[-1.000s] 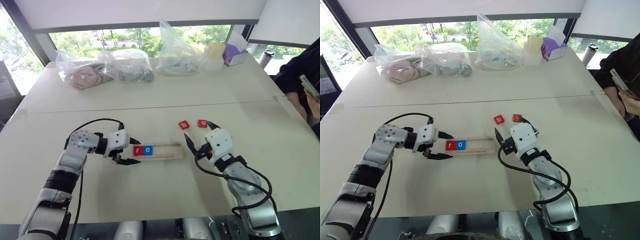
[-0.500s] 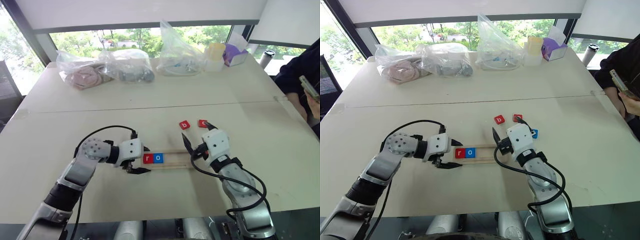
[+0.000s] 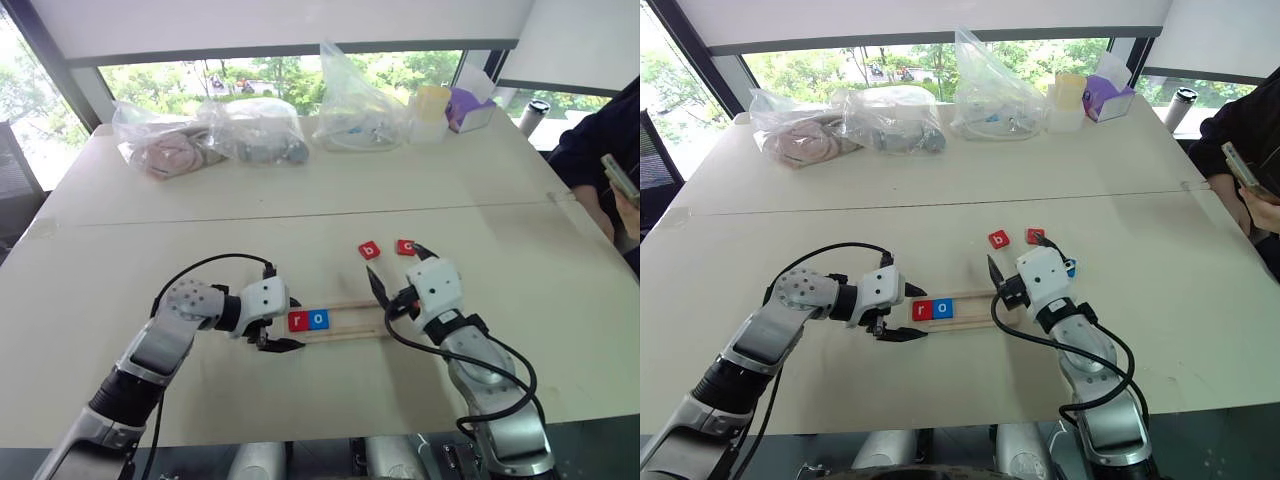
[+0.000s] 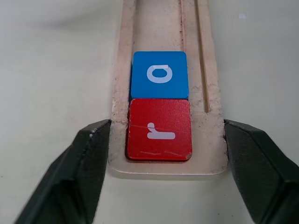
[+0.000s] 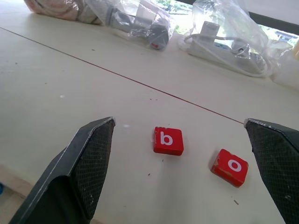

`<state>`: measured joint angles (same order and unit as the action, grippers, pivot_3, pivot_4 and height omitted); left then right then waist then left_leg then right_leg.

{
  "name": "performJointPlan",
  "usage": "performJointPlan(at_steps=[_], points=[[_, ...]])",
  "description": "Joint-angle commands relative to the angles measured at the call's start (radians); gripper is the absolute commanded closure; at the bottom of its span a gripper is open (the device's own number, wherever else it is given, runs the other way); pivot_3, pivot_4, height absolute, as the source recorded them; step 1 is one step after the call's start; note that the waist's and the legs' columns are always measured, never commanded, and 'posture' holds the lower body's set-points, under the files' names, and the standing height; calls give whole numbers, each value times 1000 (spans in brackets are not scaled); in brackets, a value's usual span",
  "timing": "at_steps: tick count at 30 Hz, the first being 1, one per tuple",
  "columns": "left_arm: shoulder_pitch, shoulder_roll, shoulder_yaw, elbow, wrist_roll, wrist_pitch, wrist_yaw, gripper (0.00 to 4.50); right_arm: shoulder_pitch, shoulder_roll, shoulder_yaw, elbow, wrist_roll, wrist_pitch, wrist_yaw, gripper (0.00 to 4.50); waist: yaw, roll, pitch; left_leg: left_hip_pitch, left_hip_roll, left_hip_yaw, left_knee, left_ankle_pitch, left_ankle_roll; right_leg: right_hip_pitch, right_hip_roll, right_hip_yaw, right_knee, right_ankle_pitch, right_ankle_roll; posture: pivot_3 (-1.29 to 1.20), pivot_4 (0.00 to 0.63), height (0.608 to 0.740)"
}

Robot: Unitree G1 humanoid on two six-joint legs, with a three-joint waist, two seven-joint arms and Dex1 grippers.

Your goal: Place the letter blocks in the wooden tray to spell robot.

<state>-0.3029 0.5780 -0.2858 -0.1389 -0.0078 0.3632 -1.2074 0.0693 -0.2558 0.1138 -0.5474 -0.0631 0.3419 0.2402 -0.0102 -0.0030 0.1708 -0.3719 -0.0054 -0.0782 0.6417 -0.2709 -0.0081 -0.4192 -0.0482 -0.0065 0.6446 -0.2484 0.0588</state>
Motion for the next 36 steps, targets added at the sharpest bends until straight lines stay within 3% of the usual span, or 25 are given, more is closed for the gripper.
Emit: performJointPlan(at_steps=[1, 5, 11, 19, 22, 27, 36], points=[[36, 3, -86, 49, 20, 13, 1, 31, -16, -6, -6, -28, 4, -5, 8, 0, 1, 0, 0, 0, 0, 0, 0, 0, 0, 0, 0, 0, 0, 0, 0, 0, 150, 740], [31, 17, -74, 74, 26, -7, 20, 31, -25, -13, -12, -18, 7, -2, 20, 0, 2, 0, 0, 0, 0, 0, 0, 0, 0, 1, 0, 0, -1, 0, 0, 0, 150, 740], [96, 123, 3, 76, -12, -22, 18, 31, -63, -7, 2, 31, 20, 31, 40, 0, -11, -2, -1, 1, 1, -1, -2, 0, 0, 0, 2, 0, -1, 0, 0, 0, 150, 740], [250, 293, 143, 94, -73, -91, 46, 31, -206, 52, -1, 164, 64, 157, 46, 0, -43, -4, -1, 19, 6, 0, -26, 0, 0, 6, 7, 3, 2, -6, -13, 0, 150, 740], [298, 329, 211, 86, -120, -105, 55, 31, -275, 64, 0, 213, 79, 212, 53, 0, -48, -4, -1, 21, 14, 0, -28, 0, 0, 6, 16, 2, 3, -8, -16, 0, 150, 740], [305, 276, 368, 28, -315, -59, 68, 31, -355, 77, 21, 285, 84, 252, 62, 0, -53, -4, 0, 20, 21, 0, -29, 0, 0, -2, 25, 1, 5, -6, -25, 0, 150, 740], [239, 141, 536, -161, -670, 176, 181, 31, -427, 94, 64, 351, 79, 269, 78, 0, -32, -10, 6, 14, 19, 1, -26, 1, -1, -8, 22, 1, 5, -3, -23, 0, 150, 740]])
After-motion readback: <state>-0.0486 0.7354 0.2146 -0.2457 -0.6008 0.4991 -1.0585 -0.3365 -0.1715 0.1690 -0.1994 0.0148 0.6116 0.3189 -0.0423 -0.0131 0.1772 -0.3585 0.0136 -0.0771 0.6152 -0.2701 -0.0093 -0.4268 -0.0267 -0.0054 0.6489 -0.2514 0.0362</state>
